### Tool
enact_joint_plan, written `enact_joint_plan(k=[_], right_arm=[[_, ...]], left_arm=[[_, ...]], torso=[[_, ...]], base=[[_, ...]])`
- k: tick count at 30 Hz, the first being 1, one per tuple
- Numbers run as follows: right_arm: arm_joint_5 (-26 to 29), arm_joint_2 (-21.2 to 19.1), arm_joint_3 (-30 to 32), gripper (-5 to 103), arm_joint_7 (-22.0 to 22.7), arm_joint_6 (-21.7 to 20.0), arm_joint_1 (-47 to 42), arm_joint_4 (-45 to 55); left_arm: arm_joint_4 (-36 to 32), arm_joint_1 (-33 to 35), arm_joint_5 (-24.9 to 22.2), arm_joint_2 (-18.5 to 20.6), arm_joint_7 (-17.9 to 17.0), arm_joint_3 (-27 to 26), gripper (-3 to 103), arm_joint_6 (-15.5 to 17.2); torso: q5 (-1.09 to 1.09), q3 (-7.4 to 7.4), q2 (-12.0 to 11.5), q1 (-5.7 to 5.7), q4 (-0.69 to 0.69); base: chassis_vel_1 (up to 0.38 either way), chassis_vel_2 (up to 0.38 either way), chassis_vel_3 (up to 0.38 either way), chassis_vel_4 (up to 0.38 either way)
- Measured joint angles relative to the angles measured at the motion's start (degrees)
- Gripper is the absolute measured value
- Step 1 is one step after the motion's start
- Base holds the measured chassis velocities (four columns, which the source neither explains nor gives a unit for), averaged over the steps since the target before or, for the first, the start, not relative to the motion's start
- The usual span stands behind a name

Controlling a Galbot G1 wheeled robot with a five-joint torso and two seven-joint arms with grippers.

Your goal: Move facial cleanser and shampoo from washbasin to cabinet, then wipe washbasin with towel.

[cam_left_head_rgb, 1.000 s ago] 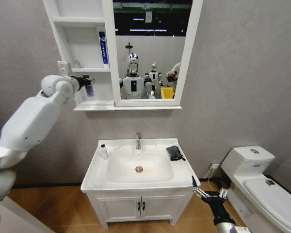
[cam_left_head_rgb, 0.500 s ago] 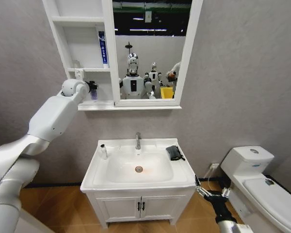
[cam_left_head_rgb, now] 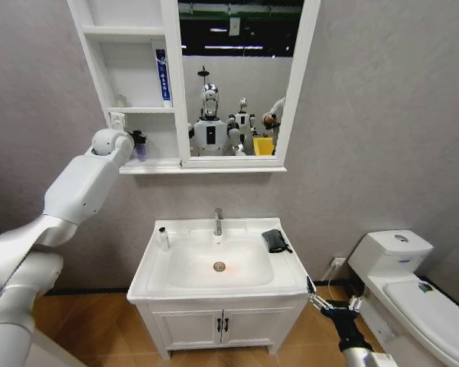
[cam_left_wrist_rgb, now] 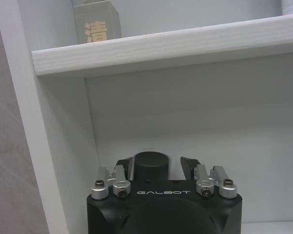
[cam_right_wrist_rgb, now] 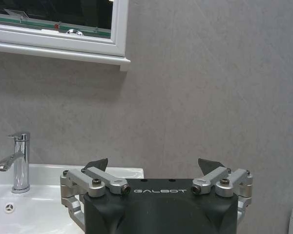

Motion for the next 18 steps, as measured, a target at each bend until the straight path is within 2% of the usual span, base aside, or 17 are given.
enact_joint_plan(k=[1, 2, 3, 5, 6, 9, 13, 15, 16, 17, 18], right_arm=[[-0.1, 0.0, 0.1, 100, 0.0, 0.0, -0.2, 0.0], [-0.1, 0.0, 0.1, 100, 0.0, 0.1, -0.2, 0.0], [-0.1, 0.0, 0.1, 100, 0.0, 0.1, -0.2, 0.0], [-0.1, 0.0, 0.3, 100, 0.0, 0.1, -0.1, 0.0], [-0.1, 0.0, 0.3, 100, 0.0, 0.1, -0.1, 0.0], [-0.1, 0.0, 0.3, 100, 0.0, 0.2, 0.0, 0.0], [-0.2, -0.1, 0.1, 100, 0.0, 0.2, 0.1, 0.0], [-0.3, -0.3, -0.1, 100, 0.0, 0.2, 0.0, 0.1], [-0.3, -0.3, -0.1, 100, 0.0, 0.2, 0.0, 0.1], [-0.4, -0.5, -0.1, 100, 0.1, 0.2, -0.1, 0.1], [-0.4, -0.5, -0.1, 100, 0.1, 0.2, -0.1, 0.1]], left_arm=[[-0.4, 0.4, 0.1, 0.0, -0.4, -0.5, 62, 0.1], [-0.6, 0.6, 0.2, 0.2, -0.4, -0.6, 68, 0.1], [-0.6, 0.6, 0.2, 0.2, -0.4, -0.6, 68, 0.1], [-1.7, 1.6, 0.3, 0.9, -0.5, -0.9, 78, 0.1], [-1.7, 1.6, 0.3, 0.9, -0.5, -0.9, 78, 0.1], [-5.9, 3.9, -0.9, 3.3, -1.1, -2.0, 94, 0.3], [-11.2, 6.4, -2.8, 6.3, -2.0, -3.2, 99, 0.9], [-17.8, 9.6, -5.0, 9.6, -3.3, -4.9, 100, 1.7], [-17.8, 9.6, -5.0, 9.6, -3.3, -4.9, 100, 1.7], [-22.5, 12.5, -6.8, 12.3, -4.3, -6.5, 100, 2.0], [-22.5, 12.5, -6.8, 12.3, -4.3, -6.5, 100, 2.0]], torso=[[0.01, 0.00, 0.0, 0.00, 0.00], [0.01, 0.00, 0.0, 0.00, 0.00], [0.01, 0.00, 0.0, 0.00, 0.00], [0.00, 0.00, 0.0, 0.00, 0.00], [0.00, 0.00, 0.0, 0.00, 0.00], [0.00, 0.00, 0.0, 0.00, 0.01], [0.00, 0.00, 0.0, 0.00, 0.00], [-0.02, 0.00, 0.0, 0.00, 0.02], [-0.02, 0.00, 0.0, 0.00, 0.02], [0.02, -0.01, 0.0, 0.00, 0.01], [0.02, -0.01, 0.0, 0.00, 0.01]], base=[[0.000, 0.000, 0.000, 0.000], [0.000, 0.000, 0.000, 0.000], [0.000, 0.000, 0.000, 0.000], [0.000, 0.000, 0.000, 0.000], [0.000, 0.000, 0.000, 0.000], [0.000, 0.000, 0.000, 0.000], [0.000, 0.000, 0.000, 0.000], [0.000, 0.000, 0.000, 0.000], [0.000, 0.000, 0.000, 0.000], [0.000, 0.000, 0.000, 0.000], [0.000, 0.000, 0.000, 0.000]])
